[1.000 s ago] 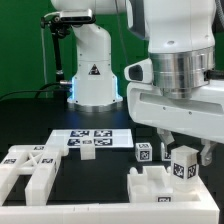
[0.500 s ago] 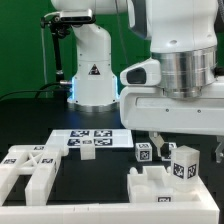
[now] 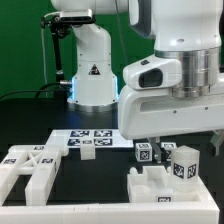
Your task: Assemble chair
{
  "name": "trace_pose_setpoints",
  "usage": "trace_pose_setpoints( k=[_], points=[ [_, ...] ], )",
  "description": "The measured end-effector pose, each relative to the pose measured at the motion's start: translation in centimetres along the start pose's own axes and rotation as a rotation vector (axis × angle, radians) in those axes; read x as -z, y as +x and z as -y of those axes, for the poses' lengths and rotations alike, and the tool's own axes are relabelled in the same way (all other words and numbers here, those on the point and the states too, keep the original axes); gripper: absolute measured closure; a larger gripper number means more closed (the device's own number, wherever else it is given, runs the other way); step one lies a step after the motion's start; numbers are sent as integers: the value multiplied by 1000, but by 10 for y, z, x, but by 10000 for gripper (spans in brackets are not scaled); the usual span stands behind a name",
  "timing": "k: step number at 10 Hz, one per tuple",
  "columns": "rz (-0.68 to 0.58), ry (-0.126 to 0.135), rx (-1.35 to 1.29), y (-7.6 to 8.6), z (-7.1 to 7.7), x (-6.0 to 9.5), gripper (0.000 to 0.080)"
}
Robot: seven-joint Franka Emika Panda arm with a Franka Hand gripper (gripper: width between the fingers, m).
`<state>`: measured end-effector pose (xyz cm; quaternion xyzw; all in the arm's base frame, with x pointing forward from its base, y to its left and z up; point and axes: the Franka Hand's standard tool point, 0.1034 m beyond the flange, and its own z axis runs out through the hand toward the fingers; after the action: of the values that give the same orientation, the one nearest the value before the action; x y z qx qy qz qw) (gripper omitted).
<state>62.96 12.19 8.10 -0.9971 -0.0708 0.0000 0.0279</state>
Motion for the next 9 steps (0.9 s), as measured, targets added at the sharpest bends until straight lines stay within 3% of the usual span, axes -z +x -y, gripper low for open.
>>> trace_pose_setpoints(
  k=[2,5,6,7,8,9],
  points=[
    [-3,-30,180,0,1,0,151],
    [-17,-32,308,0,-3,-3,151],
    [-17,-32,308,0,-3,-3,244],
    [-17,-32,308,0,-3,-3,244],
    [-17,-32,308,0,-3,-3,429],
    [-17,-32,301,0,-3,-3,512]
  ],
)
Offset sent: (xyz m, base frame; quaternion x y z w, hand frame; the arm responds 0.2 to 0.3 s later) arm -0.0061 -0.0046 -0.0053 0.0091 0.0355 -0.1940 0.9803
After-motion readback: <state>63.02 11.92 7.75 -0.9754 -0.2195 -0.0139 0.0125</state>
